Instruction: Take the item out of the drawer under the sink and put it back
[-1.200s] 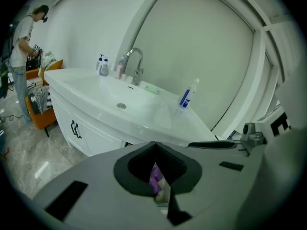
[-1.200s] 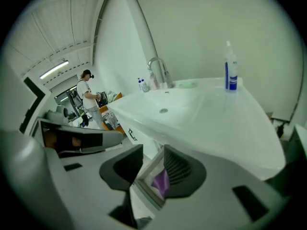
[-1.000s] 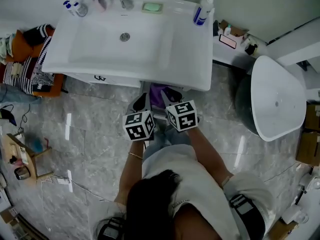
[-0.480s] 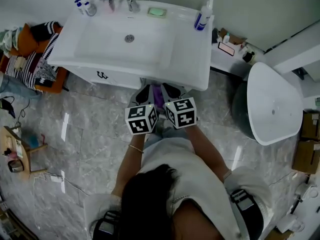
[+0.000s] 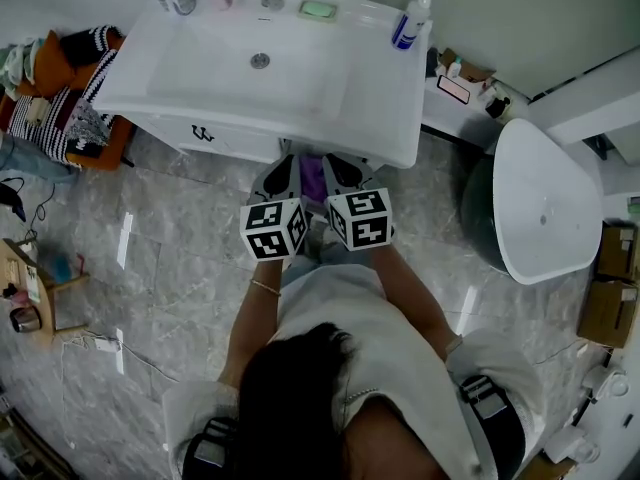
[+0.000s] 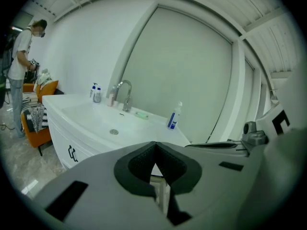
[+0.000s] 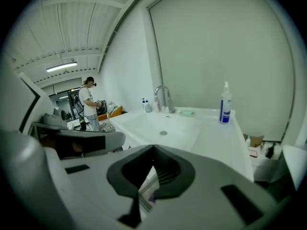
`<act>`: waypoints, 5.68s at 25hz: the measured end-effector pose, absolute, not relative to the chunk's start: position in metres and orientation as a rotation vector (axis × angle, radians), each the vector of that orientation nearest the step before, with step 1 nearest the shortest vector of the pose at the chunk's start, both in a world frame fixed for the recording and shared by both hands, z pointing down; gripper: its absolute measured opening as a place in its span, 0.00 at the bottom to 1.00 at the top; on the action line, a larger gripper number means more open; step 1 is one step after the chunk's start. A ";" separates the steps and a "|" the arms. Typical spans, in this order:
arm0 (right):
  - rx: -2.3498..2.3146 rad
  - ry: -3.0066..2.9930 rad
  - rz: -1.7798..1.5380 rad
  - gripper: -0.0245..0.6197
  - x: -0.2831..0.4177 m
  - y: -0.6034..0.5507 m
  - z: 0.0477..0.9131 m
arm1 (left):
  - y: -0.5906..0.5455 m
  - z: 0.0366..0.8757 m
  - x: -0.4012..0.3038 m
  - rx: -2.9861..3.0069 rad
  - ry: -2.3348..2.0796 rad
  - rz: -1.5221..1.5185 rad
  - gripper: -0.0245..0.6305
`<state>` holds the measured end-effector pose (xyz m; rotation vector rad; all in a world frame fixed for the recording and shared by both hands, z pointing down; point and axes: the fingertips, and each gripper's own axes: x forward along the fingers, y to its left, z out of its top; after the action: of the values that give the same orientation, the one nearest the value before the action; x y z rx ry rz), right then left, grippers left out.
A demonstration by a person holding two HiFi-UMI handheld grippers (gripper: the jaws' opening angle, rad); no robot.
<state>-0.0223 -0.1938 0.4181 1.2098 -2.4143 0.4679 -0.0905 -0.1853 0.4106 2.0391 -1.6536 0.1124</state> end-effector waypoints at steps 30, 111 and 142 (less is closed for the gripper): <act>1.035 -2.314 0.593 0.31 -0.036 -0.197 0.490 | -0.188 0.494 -0.108 1.868 -1.585 0.241 0.04; 0.845 -1.865 0.732 0.11 -0.037 -0.220 0.766 | -0.229 0.715 -0.120 1.577 -1.445 0.428 0.04; 0.948 -2.111 0.613 0.11 -0.029 -0.192 0.591 | -0.195 0.578 -0.096 1.818 -1.448 0.378 0.04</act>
<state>-0.0288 -0.1920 0.5914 0.9483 -2.1112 0.6132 -0.0956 -0.1952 0.5778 1.8184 -1.4482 0.3785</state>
